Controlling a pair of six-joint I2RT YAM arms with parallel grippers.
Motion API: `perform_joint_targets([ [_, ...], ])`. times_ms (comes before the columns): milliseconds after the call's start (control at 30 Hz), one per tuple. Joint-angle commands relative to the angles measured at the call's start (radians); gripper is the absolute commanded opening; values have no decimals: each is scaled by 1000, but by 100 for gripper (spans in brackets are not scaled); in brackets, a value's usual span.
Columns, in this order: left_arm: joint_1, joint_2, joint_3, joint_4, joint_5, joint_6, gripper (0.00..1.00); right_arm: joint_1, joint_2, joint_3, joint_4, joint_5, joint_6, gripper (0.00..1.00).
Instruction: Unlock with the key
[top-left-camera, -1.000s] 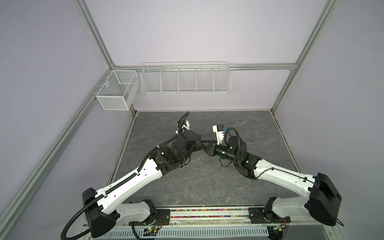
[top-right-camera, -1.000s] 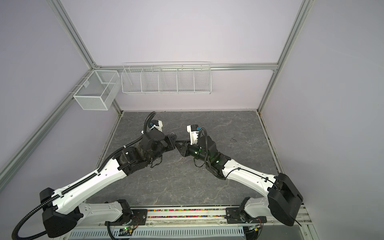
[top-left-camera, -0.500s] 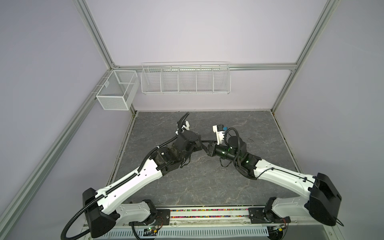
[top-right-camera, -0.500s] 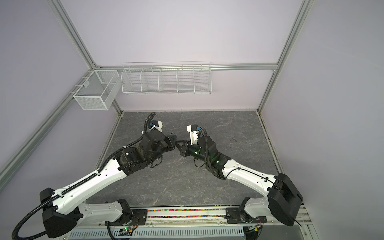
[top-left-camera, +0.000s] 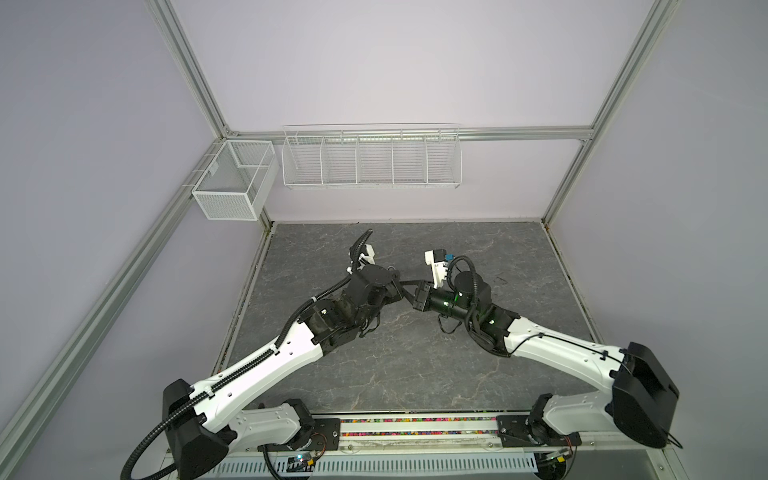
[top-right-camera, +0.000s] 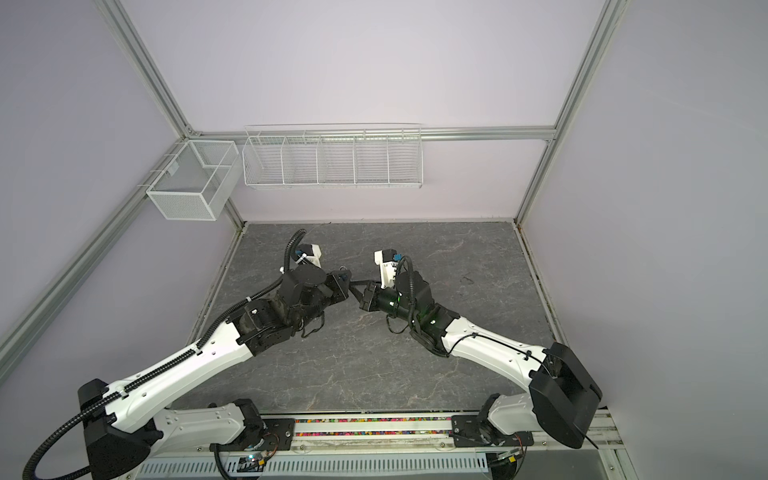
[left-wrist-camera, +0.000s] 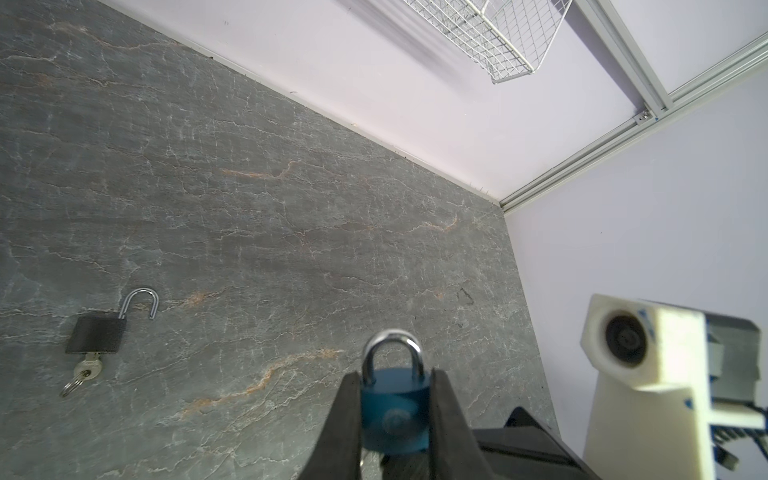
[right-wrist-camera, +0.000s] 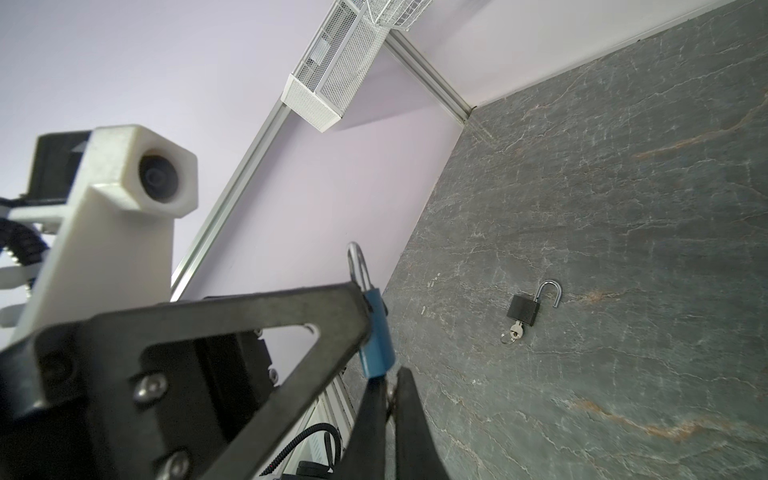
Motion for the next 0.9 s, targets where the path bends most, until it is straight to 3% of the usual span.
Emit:
perform_joint_targets([
  [0, 8, -20, -43, 38, 108, -48, 0, -9, 3, -3, 185, -55, 62, 6],
  [333, 52, -102, -122, 151, 198, -72, 0, -43, 27, -32, 374, -117, 158, 6],
  [733, 67, -97, -115, 169, 227, -71, 0, -61, 33, -44, 443, -127, 276, 6],
  [867, 69, -90, -104, 170, 226, -66, 0, -55, 26, -35, 420, -127, 251, 6],
])
